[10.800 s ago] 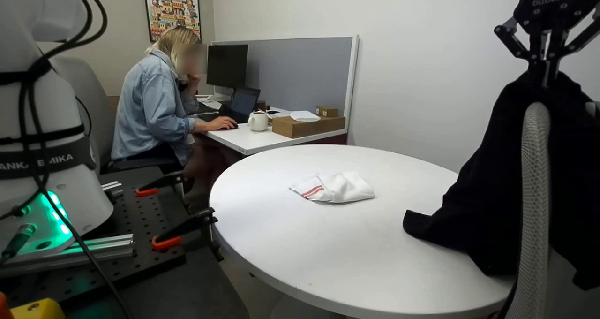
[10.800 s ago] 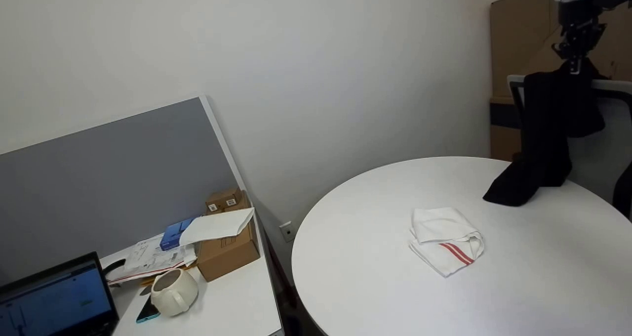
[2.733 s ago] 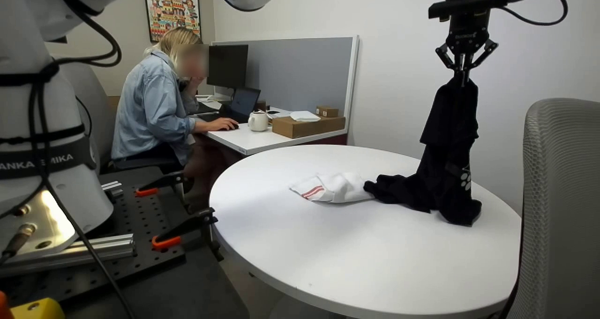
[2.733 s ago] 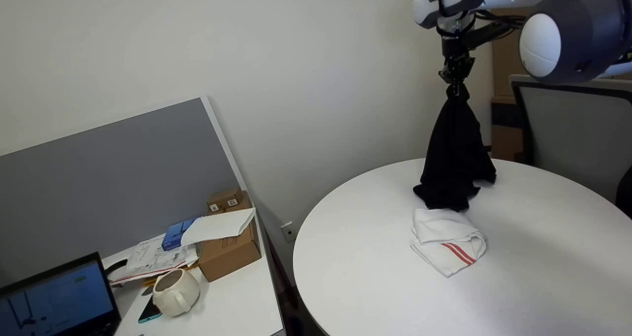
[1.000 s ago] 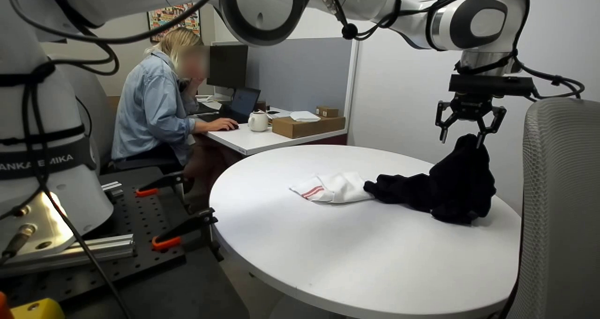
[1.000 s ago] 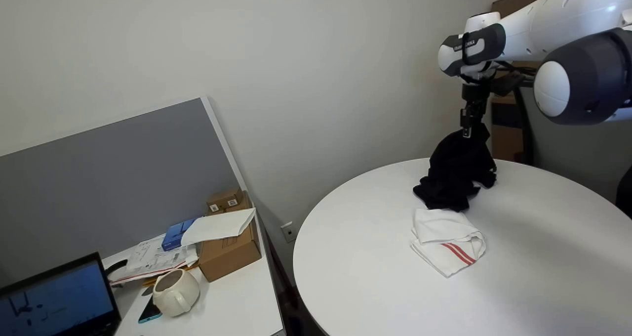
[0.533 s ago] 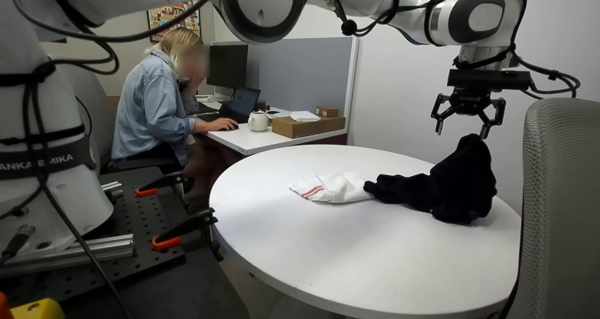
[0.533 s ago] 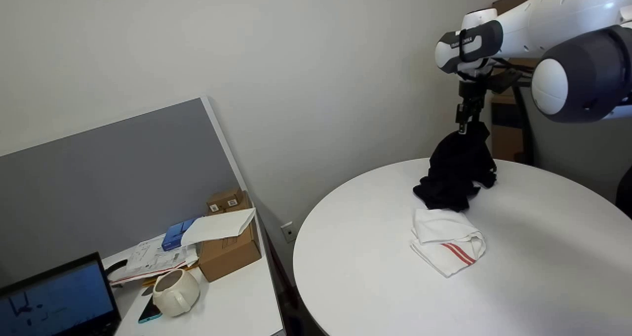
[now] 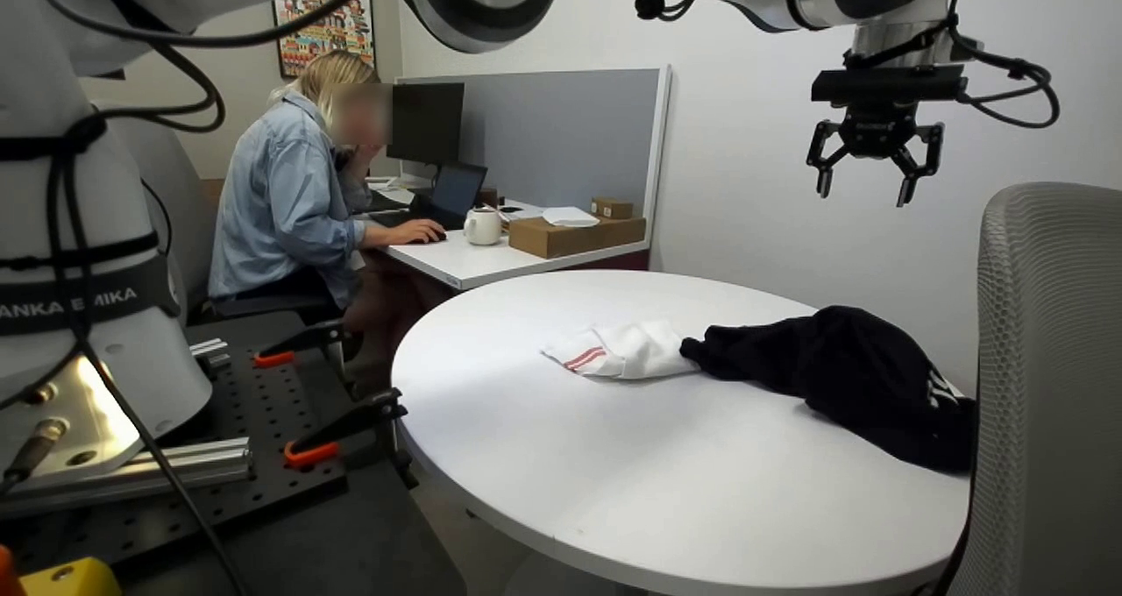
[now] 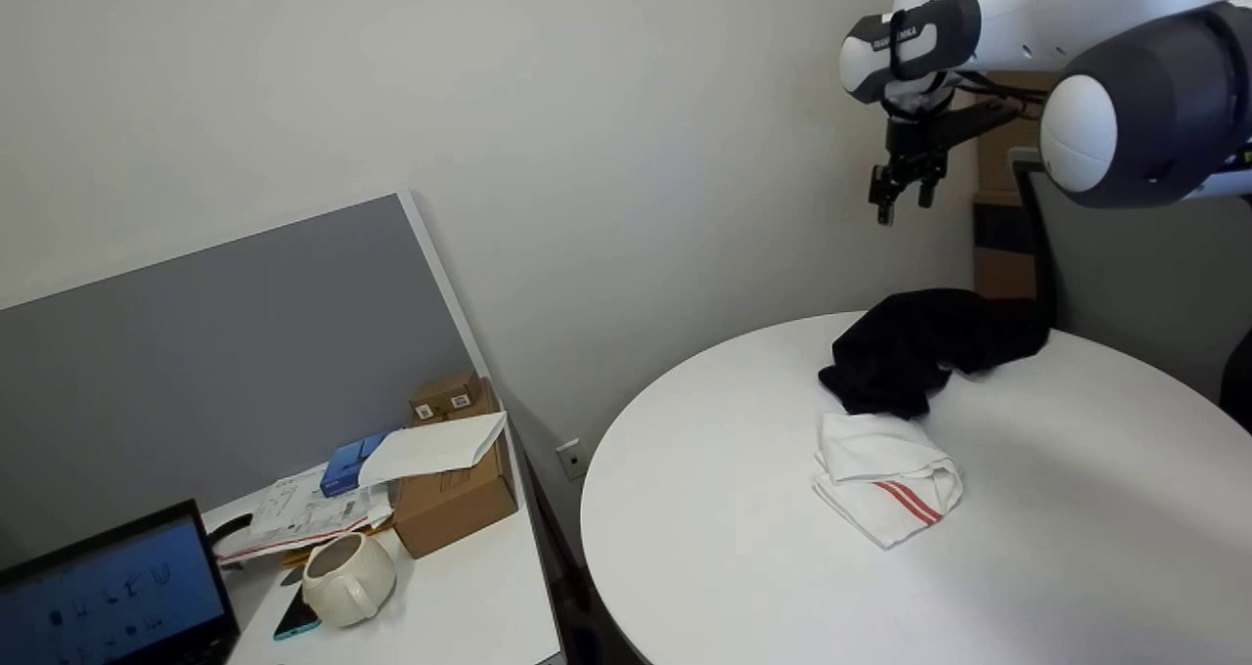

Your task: Remove the black object from the chair and put it on the table

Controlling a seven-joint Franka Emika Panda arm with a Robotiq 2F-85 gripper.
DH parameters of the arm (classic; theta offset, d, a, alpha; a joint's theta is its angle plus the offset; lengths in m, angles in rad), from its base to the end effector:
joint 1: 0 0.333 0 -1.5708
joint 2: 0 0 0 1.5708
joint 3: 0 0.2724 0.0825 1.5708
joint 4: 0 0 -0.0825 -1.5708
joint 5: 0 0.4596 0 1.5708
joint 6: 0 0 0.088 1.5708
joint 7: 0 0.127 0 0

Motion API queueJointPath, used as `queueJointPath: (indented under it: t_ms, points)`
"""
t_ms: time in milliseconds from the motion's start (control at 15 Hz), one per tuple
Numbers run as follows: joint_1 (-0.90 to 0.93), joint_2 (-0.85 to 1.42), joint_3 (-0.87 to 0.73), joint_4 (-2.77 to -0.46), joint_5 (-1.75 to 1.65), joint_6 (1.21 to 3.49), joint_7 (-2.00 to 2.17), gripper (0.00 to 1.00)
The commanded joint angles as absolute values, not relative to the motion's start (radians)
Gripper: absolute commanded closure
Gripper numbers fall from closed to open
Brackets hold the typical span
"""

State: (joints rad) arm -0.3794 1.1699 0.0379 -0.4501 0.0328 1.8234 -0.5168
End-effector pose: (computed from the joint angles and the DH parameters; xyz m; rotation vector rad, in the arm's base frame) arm 0.8029 -0.3023 0.3169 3.0900 0.2224 0.3309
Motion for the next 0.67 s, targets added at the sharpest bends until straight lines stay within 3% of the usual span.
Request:
queueJointPath:
  t_ms: [0,600]
  points:
    - [-0.342,1.104,0.016,-0.462,0.032,1.758,-0.376,0.00]
    - [-0.231,0.978,0.026,-0.468,0.012,1.528,-0.434,0.00]
